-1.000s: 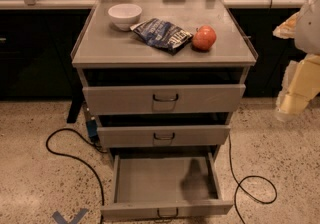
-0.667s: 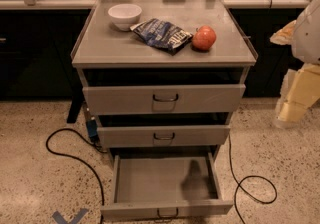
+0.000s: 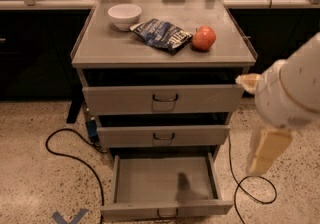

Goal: Close bottom drawer

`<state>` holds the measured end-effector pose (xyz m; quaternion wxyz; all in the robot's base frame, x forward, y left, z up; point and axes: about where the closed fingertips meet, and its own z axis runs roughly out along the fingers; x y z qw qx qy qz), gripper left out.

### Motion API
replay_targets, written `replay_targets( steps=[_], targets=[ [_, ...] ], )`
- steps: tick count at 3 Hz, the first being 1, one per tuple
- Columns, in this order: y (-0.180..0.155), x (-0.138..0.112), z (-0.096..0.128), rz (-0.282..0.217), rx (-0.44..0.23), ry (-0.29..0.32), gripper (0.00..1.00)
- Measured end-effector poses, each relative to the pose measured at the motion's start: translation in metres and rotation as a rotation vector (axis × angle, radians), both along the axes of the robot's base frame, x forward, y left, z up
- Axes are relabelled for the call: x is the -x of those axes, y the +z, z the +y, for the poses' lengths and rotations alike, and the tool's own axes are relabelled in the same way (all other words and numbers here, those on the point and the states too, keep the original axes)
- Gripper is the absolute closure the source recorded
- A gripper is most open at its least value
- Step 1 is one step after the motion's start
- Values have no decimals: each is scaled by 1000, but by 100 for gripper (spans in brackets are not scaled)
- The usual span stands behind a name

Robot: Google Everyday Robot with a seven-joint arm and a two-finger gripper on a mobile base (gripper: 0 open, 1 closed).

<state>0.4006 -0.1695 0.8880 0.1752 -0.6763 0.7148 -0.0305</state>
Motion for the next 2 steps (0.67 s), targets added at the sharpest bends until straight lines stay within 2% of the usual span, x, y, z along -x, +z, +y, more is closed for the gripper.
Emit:
replay_targets(
  steps=[1, 2],
  targets=[
    [-58, 31, 47, 7, -100, 72, 0],
    [-148, 53, 91, 89, -189, 92, 0]
  ],
)
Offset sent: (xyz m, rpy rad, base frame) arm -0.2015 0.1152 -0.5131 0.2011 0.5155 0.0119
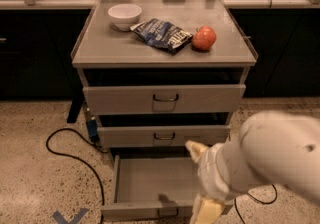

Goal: Close bottom drawer

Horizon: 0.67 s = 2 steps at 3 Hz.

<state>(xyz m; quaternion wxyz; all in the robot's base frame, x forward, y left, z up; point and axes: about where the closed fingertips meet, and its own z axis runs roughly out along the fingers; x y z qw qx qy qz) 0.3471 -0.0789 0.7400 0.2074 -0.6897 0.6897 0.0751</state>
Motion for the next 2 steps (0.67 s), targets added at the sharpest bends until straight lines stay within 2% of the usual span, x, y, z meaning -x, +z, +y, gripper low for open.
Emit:
replay_targets(
  steps=[1, 2],
  targets=[
    [-40, 13, 15, 29, -20, 18, 0],
    [-39, 13, 14, 27, -18, 17, 0]
  ],
)
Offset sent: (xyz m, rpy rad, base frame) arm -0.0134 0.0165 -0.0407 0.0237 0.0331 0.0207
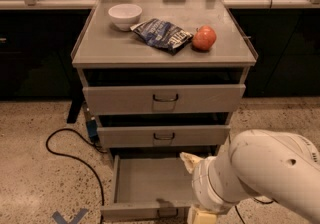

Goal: Close bottom drawer

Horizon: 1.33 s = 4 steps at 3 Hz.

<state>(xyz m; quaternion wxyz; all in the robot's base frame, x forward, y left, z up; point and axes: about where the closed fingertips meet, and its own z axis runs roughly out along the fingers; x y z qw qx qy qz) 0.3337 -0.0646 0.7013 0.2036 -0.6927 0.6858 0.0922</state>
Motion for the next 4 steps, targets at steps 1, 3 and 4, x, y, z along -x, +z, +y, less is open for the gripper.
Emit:
replay_targets(
  steps=[1, 3, 4],
  targets=[
    [-8, -2, -2, 11, 54, -22, 0],
    [-40, -17, -17, 2, 271, -8, 0],
    [-40, -16, -17, 2, 271, -8, 0]
  ],
)
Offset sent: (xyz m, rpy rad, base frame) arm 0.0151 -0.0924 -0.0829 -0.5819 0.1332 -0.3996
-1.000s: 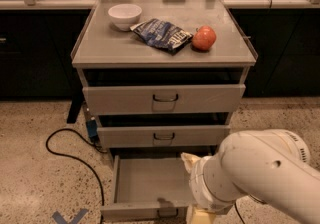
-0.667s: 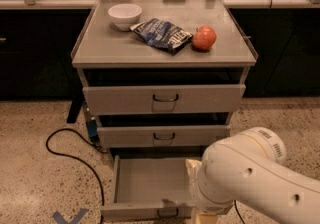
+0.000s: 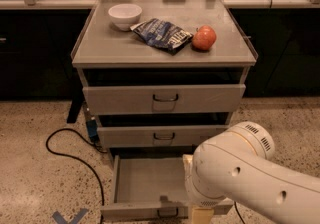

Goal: Close bottom drawer

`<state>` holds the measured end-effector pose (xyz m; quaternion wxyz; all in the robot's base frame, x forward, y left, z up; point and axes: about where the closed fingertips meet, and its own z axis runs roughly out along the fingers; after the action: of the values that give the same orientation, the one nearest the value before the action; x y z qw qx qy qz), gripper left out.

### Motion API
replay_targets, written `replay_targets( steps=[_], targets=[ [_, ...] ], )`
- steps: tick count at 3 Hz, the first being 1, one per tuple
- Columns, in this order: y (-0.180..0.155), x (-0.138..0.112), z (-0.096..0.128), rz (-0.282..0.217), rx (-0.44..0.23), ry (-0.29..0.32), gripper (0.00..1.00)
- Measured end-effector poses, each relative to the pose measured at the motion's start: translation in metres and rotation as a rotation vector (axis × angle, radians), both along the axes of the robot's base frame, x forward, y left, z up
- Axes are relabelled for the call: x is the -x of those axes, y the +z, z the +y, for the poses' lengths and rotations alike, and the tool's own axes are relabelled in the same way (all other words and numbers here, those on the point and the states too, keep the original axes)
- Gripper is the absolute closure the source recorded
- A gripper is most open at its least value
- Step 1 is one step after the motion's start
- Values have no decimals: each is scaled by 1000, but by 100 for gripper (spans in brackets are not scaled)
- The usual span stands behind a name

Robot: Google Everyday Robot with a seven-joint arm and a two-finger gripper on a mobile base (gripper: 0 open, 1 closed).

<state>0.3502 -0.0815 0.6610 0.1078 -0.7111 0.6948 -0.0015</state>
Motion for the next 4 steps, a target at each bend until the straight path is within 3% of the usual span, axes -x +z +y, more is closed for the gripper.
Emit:
replay_targets(
  steps=[1, 3, 4],
  targets=[
    [-20, 2, -9, 35, -26, -24, 0],
    [-166, 53, -78, 237, -108, -206, 0],
    [-188, 66, -78, 290, -127, -216, 0]
  ],
)
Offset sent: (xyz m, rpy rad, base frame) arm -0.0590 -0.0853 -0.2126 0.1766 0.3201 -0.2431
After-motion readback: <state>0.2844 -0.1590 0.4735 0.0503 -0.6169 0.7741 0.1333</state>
